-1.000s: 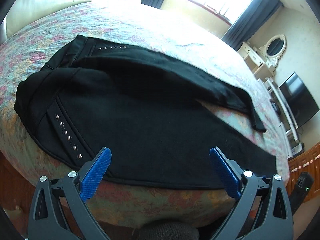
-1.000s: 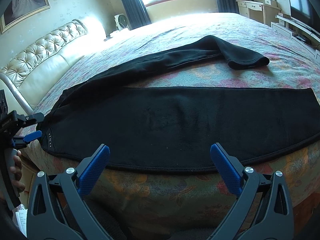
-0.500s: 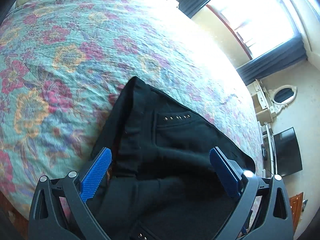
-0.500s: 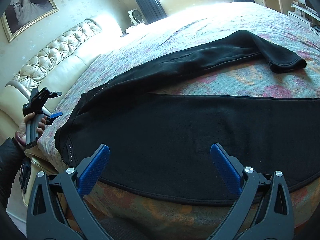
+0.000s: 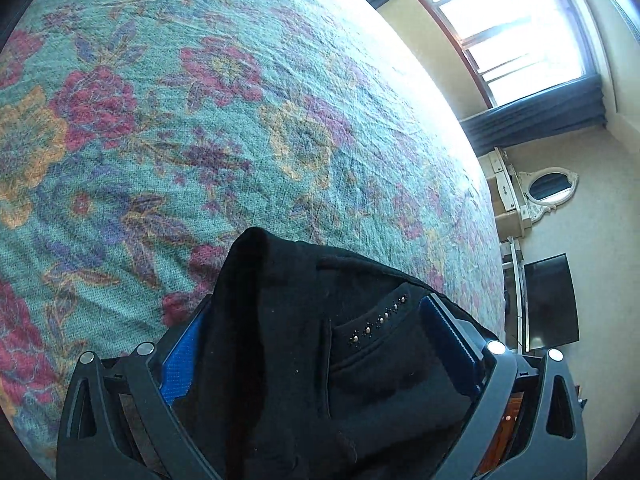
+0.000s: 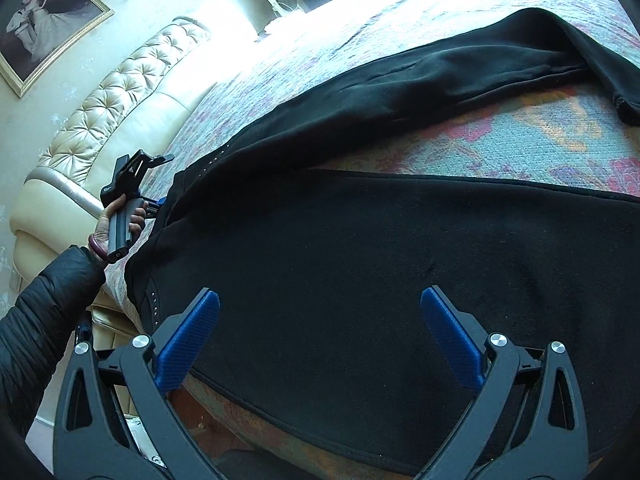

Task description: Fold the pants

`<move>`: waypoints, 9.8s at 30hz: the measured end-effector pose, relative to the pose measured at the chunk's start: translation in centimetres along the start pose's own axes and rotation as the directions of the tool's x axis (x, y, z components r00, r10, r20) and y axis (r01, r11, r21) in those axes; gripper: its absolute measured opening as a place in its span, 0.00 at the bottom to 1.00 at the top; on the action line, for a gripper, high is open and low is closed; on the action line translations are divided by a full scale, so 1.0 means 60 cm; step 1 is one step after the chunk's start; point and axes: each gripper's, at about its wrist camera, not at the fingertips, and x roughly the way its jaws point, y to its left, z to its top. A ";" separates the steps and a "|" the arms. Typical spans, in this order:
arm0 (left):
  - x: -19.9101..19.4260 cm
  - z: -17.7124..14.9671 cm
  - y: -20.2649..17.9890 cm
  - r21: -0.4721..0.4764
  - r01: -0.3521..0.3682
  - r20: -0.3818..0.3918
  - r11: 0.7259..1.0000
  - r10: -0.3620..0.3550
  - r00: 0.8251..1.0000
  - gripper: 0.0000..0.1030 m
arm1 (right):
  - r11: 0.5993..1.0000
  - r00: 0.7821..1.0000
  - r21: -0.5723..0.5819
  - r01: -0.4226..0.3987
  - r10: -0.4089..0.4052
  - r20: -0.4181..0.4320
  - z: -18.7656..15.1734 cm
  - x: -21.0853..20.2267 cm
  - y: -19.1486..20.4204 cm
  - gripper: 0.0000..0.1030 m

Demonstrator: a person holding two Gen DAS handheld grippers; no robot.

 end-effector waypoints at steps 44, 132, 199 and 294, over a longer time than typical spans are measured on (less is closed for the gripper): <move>-0.103 -0.035 -0.106 0.223 0.038 0.232 0.974 -0.091 0.968 0.12 | 0.653 0.947 -0.688 0.316 -0.173 0.271 0.294 -0.038 0.086 0.08; -0.114 -0.460 -0.127 0.004 0.141 0.128 0.990 -0.141 0.982 0.66 | 0.727 0.886 0.685 -0.052 -0.283 0.367 -0.010 -0.352 -0.457 0.60; 0.231 -0.723 -0.454 -0.207 0.266 -0.083 0.941 -0.288 0.954 0.70 | 0.732 0.858 0.541 -0.414 0.114 0.501 -0.079 -0.498 -0.534 0.07; 0.098 -0.590 -0.326 0.379 -0.177 0.016 0.908 0.185 0.983 0.90 | 0.892 0.980 0.420 -0.169 0.107 0.166 0.000 -0.418 -0.517 0.14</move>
